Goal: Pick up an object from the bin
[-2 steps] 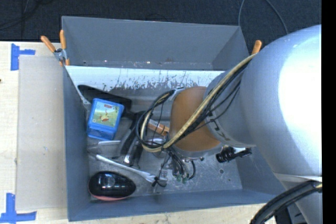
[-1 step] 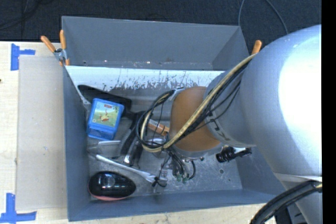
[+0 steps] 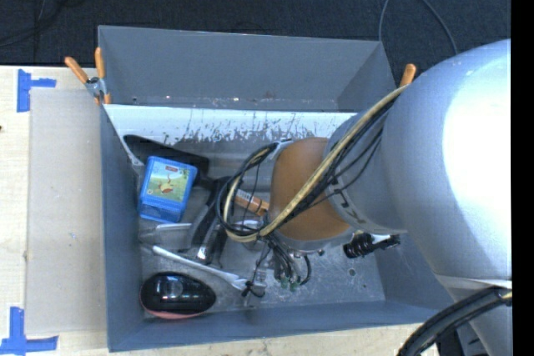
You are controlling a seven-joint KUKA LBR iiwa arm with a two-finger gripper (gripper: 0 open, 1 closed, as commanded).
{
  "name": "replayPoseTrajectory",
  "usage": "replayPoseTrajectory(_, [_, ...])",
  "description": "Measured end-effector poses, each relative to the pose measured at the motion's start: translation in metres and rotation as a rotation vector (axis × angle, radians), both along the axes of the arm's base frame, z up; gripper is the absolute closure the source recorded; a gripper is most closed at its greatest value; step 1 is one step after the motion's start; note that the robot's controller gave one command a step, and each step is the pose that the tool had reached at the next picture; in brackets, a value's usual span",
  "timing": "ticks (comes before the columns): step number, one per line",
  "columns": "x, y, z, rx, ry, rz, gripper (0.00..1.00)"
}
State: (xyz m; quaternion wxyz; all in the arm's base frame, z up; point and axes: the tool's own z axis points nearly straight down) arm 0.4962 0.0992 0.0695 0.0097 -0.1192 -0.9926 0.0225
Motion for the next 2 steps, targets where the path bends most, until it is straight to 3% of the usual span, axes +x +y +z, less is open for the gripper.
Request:
replayPoseTrajectory(1, [0.0,0.0,0.0,0.0,0.0,0.001,0.0])
replayPoseTrajectory(2, [0.0007,-0.002,0.0024,-0.004,0.0,0.004,1.0])
